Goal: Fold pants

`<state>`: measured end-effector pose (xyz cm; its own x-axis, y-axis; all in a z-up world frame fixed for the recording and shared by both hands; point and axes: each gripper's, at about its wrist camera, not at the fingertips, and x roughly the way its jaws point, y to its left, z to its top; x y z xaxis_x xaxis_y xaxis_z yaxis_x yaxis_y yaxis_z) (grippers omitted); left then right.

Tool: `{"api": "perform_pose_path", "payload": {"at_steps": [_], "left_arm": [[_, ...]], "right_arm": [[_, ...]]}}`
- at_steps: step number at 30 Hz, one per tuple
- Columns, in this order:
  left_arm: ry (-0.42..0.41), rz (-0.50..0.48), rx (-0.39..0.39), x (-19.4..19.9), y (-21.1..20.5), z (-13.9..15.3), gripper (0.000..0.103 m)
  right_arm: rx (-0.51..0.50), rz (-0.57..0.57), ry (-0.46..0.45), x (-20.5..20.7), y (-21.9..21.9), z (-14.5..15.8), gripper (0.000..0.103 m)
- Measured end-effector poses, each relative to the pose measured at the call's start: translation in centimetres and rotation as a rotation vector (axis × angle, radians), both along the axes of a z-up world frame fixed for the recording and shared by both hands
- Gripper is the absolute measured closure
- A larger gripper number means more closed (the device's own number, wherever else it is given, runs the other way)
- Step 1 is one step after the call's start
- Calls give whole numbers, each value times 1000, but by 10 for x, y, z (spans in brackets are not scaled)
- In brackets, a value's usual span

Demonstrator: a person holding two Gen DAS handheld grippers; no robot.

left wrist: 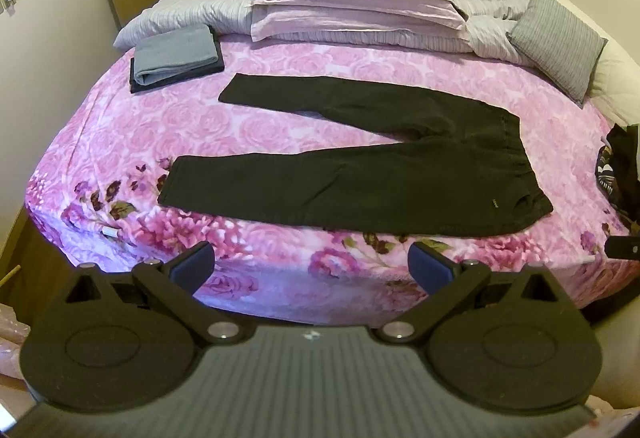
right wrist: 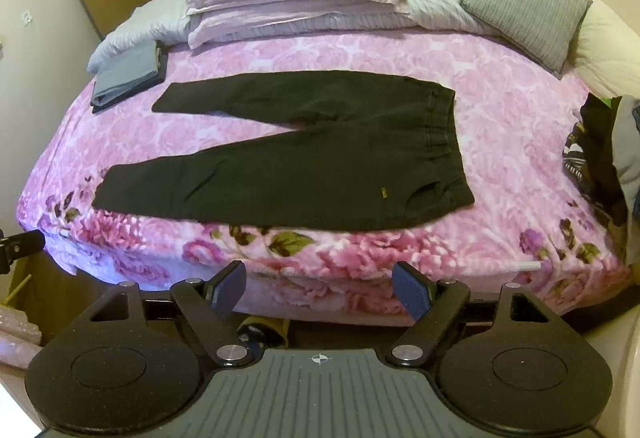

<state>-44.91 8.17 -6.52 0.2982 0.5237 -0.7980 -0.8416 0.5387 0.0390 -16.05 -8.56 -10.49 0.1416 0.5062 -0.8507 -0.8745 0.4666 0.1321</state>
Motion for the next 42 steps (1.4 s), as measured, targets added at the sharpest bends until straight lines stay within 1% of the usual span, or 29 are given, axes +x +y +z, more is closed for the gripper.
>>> {"api": "perform_pose_path", "payload": {"at_steps": [18,42], "left_arm": [[30,-6,-3,1,-2,-3,1],[33,-27,-15,-2,9,-7,1]], "right_arm": [[-24,17,10,-2,4,-6,26],[-26,15,16,-1,12,-11,26]]}}
